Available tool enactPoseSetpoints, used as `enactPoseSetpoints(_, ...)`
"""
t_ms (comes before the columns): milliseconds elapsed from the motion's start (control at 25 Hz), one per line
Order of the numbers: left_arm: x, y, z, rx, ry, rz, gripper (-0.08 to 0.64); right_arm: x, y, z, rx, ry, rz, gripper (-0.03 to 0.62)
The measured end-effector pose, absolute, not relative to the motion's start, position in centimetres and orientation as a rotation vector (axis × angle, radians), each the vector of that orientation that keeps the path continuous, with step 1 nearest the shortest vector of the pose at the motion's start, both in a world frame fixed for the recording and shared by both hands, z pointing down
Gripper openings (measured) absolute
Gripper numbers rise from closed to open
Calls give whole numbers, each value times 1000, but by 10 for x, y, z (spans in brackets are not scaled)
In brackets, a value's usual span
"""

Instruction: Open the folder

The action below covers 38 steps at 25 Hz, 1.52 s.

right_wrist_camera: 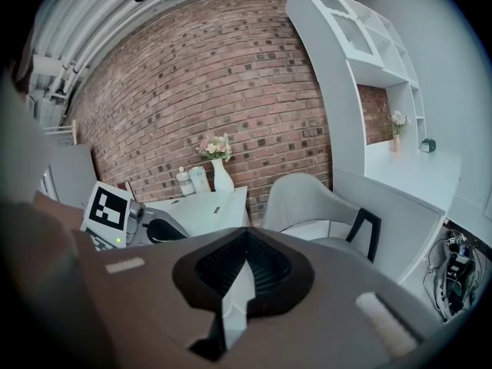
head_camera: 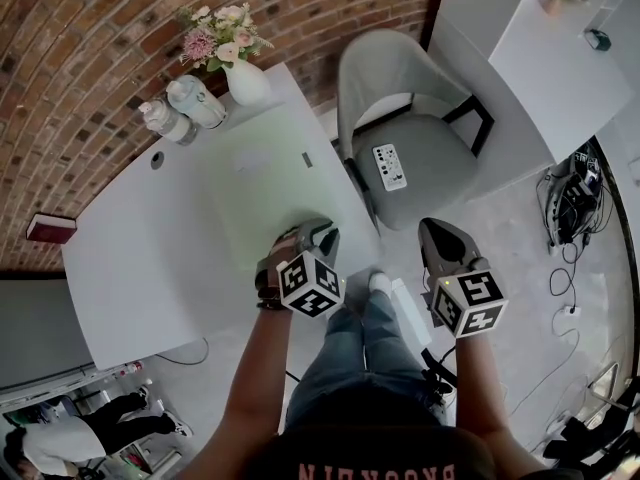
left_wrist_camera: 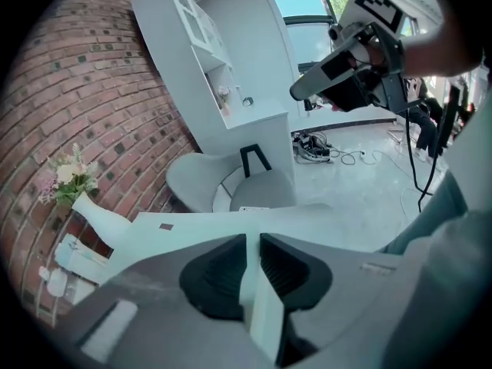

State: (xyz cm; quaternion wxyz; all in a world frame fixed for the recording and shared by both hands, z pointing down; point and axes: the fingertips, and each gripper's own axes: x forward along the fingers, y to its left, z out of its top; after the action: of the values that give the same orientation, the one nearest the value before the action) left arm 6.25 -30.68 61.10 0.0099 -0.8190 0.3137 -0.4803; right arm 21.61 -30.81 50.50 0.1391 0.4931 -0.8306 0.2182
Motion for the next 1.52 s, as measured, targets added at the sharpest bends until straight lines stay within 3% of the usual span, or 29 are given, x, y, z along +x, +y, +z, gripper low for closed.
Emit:
enactPoseSetpoints(560, 55, -315, 567, -2971, 1273, -1103, 21, 195, -315, 484, 1390, -2454, 598, 1)
enactPoseSetpoints(1520, 21, -321, 541, -3436, 1972, 37, 18, 175, -325, 452, 1339, -2534, 519, 0)
